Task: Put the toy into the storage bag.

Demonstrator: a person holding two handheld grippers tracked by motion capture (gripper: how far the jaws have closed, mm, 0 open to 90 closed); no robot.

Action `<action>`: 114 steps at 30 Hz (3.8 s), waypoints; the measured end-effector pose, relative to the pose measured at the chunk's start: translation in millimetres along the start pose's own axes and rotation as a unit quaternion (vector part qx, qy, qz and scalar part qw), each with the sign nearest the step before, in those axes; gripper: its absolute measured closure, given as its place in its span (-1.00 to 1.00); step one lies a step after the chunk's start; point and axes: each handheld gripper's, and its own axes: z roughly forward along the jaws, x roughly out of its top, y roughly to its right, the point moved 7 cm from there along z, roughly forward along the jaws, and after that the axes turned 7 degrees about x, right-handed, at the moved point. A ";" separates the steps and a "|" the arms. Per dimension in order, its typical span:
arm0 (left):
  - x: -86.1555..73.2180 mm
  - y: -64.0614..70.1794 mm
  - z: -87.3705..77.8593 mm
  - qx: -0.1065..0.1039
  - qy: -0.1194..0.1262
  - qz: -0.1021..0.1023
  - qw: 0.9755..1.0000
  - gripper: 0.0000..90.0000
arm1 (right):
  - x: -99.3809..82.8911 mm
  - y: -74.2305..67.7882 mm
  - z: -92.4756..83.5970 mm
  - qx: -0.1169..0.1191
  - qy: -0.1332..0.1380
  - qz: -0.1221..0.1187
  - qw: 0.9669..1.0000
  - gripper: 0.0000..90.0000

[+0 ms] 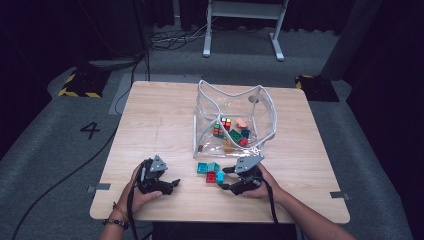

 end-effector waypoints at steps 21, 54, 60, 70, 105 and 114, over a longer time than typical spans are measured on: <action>-0.1 0.0 -0.3 0.000 -0.001 0.001 1.000 -0.65 | -4.3 7.2 -46.1 -0.024 0.015 0.003 1.000 0.31; 0.0 0.0 0.1 -0.001 0.000 0.000 1.000 -0.65 | -49.9 131.1 -197.7 -0.235 0.093 0.121 0.960 0.31; 0.1 -0.1 0.1 0.000 0.000 0.001 1.000 -0.65 | -31.3 151.3 -207.0 -0.259 0.091 0.113 0.955 0.31; 0.1 -0.1 0.2 0.000 0.000 0.001 1.000 -0.65 | 9.2 165.1 -227.9 -0.257 0.102 0.096 0.956 0.31; 0.1 -0.3 0.1 0.000 0.000 0.001 1.000 -0.65 | 121.4 110.9 -206.3 -0.160 0.099 -0.031 0.982 0.31; 0.1 -0.3 0.1 0.000 0.000 0.002 1.000 -0.65 | 130.8 111.7 -171.5 -0.137 0.042 -0.045 0.989 0.31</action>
